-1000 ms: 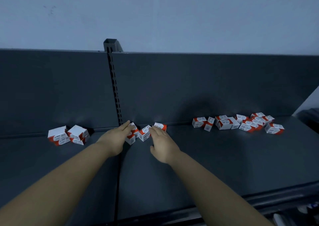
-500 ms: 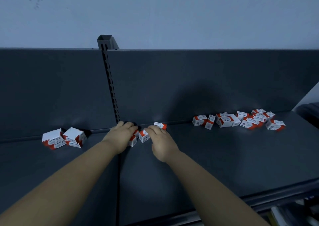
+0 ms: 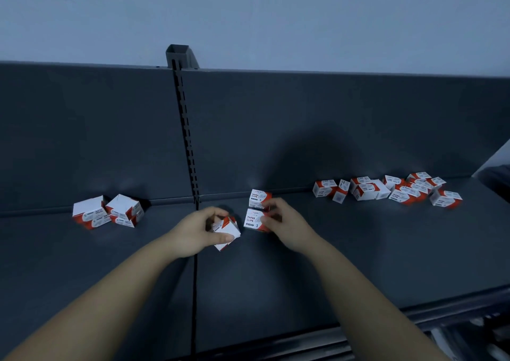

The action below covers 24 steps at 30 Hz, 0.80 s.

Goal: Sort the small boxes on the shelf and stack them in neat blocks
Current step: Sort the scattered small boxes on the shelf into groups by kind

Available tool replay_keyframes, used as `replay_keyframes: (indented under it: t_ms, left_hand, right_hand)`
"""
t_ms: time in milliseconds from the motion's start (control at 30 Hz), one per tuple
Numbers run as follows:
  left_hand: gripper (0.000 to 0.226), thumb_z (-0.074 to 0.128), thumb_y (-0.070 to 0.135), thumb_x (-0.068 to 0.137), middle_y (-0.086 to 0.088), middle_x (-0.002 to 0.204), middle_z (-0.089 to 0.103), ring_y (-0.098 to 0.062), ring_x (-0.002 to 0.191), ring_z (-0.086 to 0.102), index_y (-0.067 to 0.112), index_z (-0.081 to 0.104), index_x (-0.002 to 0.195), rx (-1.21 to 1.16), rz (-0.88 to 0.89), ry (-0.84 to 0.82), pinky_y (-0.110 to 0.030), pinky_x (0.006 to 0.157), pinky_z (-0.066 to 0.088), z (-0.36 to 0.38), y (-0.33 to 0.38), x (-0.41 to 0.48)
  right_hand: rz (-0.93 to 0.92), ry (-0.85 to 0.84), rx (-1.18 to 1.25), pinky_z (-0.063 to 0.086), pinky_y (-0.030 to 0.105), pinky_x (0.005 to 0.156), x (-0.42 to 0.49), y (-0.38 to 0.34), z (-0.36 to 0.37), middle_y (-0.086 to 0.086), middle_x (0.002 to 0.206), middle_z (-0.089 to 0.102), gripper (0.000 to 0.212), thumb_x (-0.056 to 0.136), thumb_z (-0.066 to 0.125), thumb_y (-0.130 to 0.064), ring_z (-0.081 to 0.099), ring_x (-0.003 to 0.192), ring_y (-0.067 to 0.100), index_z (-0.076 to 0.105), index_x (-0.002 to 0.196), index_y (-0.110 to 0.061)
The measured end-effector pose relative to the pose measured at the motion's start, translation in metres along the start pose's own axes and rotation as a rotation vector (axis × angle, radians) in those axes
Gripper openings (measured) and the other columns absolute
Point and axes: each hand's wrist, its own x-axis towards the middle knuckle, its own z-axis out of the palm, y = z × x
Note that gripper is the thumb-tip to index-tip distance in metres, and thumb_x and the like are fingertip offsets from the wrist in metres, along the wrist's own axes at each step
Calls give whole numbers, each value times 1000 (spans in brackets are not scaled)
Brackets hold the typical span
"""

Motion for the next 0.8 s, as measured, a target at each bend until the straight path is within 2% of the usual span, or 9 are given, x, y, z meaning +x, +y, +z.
replay_keyframes:
  t_ms: [67, 167, 300, 400, 467, 533, 633, 733, 800]
  left_hand:
    - [62, 84, 47, 57, -3, 100, 70, -10, 88, 66, 18, 64, 108, -101, -30, -32, -28, 85, 53, 5, 2, -2]
    - [36, 83, 32, 75, -3, 98, 74, -6, 84, 67, 12, 68, 101, -92, -79, -94, -23, 80, 51, 10, 6, -1]
    - [20, 74, 41, 83, 18, 68, 67, 7, 62, 58, 22, 69, 77, 40, -117, -45, -19, 67, 41, 10, 9, 4]
    - [29, 64, 54, 85, 13, 77, 62, 6, 71, 57, 34, 67, 64, 113, -74, -37, -21, 70, 40, 10, 8, 5]
    - [25, 51, 73, 75, 9, 97, 58, -1, 99, 55, 52, 65, 71, 167, -33, -49, -25, 90, 42, 11, 2, 6]
    - [42, 41, 86, 68, 19, 111, 51, -2, 115, 47, 69, 52, 105, 206, -6, -67, -33, 108, 34, 13, -8, 6]
    - [67, 39, 89, 71, 31, 119, 44, 6, 123, 40, 65, 34, 134, 155, 86, -21, -33, 114, 27, 20, -14, 0]
    - [74, 62, 72, 69, 24, 127, 45, 7, 125, 41, 55, 36, 136, 27, 161, 89, -23, 110, 30, 29, -17, -14]
    - [67, 65, 65, 72, 23, 125, 51, 0, 124, 46, 52, 43, 134, 65, 189, 136, -35, 111, 34, 36, -25, -18]
  right_hand:
    - [33, -49, -16, 52, 26, 87, -4, 3, -2, 0, 109, 66, 15, 94, 62, -21, 65, 96, 15, 59, 108, -28]
    - [47, -77, -99, 48, 19, 81, -9, 8, -1, -4, 107, 66, 10, 96, 60, -23, 63, 95, 11, 62, 105, -26]
    - [39, -68, -190, 43, 23, 90, -11, 13, -2, -7, 109, 61, 16, 98, 55, -26, 57, 101, 9, 63, 113, -24]
    - [10, -40, -287, 34, 17, 87, -11, 14, -1, -5, 108, 51, 21, 99, 52, -25, 50, 99, 6, 63, 117, -19]
    - [-6, -26, -294, 31, 14, 87, -9, 16, 0, -5, 109, 49, 23, 99, 53, -26, 49, 99, 4, 62, 119, -18]
    - [-7, -17, -285, 33, 14, 89, -7, 15, -1, -5, 111, 49, 26, 98, 56, -27, 49, 100, 5, 60, 122, -20]
    - [-21, 64, -289, 35, 15, 88, 0, 14, -4, -4, 111, 50, 27, 96, 58, -28, 51, 97, 6, 60, 122, -20]
    - [-68, 191, -295, 36, 16, 87, 15, 9, -6, -2, 111, 50, 23, 95, 59, -21, 53, 98, 10, 62, 117, -18]
    - [-109, 234, -337, 38, 21, 93, 28, 6, -4, 0, 117, 52, 26, 93, 61, -18, 54, 107, 17, 62, 119, -17]
